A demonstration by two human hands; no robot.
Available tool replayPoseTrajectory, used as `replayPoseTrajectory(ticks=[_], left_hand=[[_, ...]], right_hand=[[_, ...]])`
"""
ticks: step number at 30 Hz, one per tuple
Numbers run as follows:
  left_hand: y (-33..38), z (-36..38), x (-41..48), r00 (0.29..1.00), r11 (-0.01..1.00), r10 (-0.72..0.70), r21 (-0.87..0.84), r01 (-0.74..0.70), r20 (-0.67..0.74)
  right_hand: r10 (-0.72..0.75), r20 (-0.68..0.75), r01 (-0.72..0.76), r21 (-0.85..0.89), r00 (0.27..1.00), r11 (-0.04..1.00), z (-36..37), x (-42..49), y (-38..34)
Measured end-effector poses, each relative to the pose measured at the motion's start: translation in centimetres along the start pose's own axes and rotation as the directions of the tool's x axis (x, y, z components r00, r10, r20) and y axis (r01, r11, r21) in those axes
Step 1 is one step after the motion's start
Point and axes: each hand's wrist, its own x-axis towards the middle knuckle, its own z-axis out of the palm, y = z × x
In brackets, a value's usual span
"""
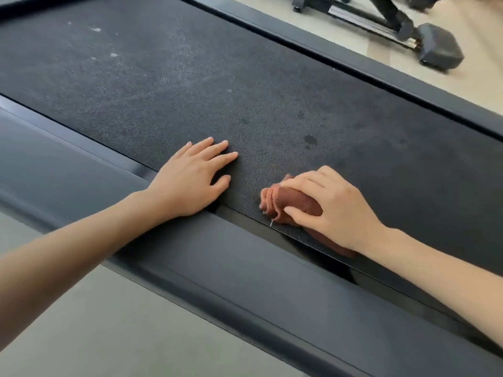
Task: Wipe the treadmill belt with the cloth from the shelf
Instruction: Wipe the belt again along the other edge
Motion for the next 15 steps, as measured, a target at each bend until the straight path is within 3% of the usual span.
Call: replayPoseTrajectory(ticks=[5, 11, 15], left_hand=[[0.0, -0.1, -0.3, 0.999, 1.000, 0.004, 0.017, -0.005, 0.033], [-0.4, -0.4, -1.4, 0.999, 1.000, 0.013, -0.005, -0.013, 0.050], [-0.3, -0.5, -1.5, 0.999, 1.000, 0.014, -0.024, -0.013, 0.037]], right_hand=[[0.003, -0.005, -0.003, 0.009, 1.000, 1.000, -2.3, -6.4, 0.7], [-0.130, -0.004, 0.130, 0.028, 0.991, 0.991, 1.0, 2.5, -1.1], [-0.101, -0.047, 0.104, 0.057, 0.994, 0.993, 1.9, 3.9, -1.8]])
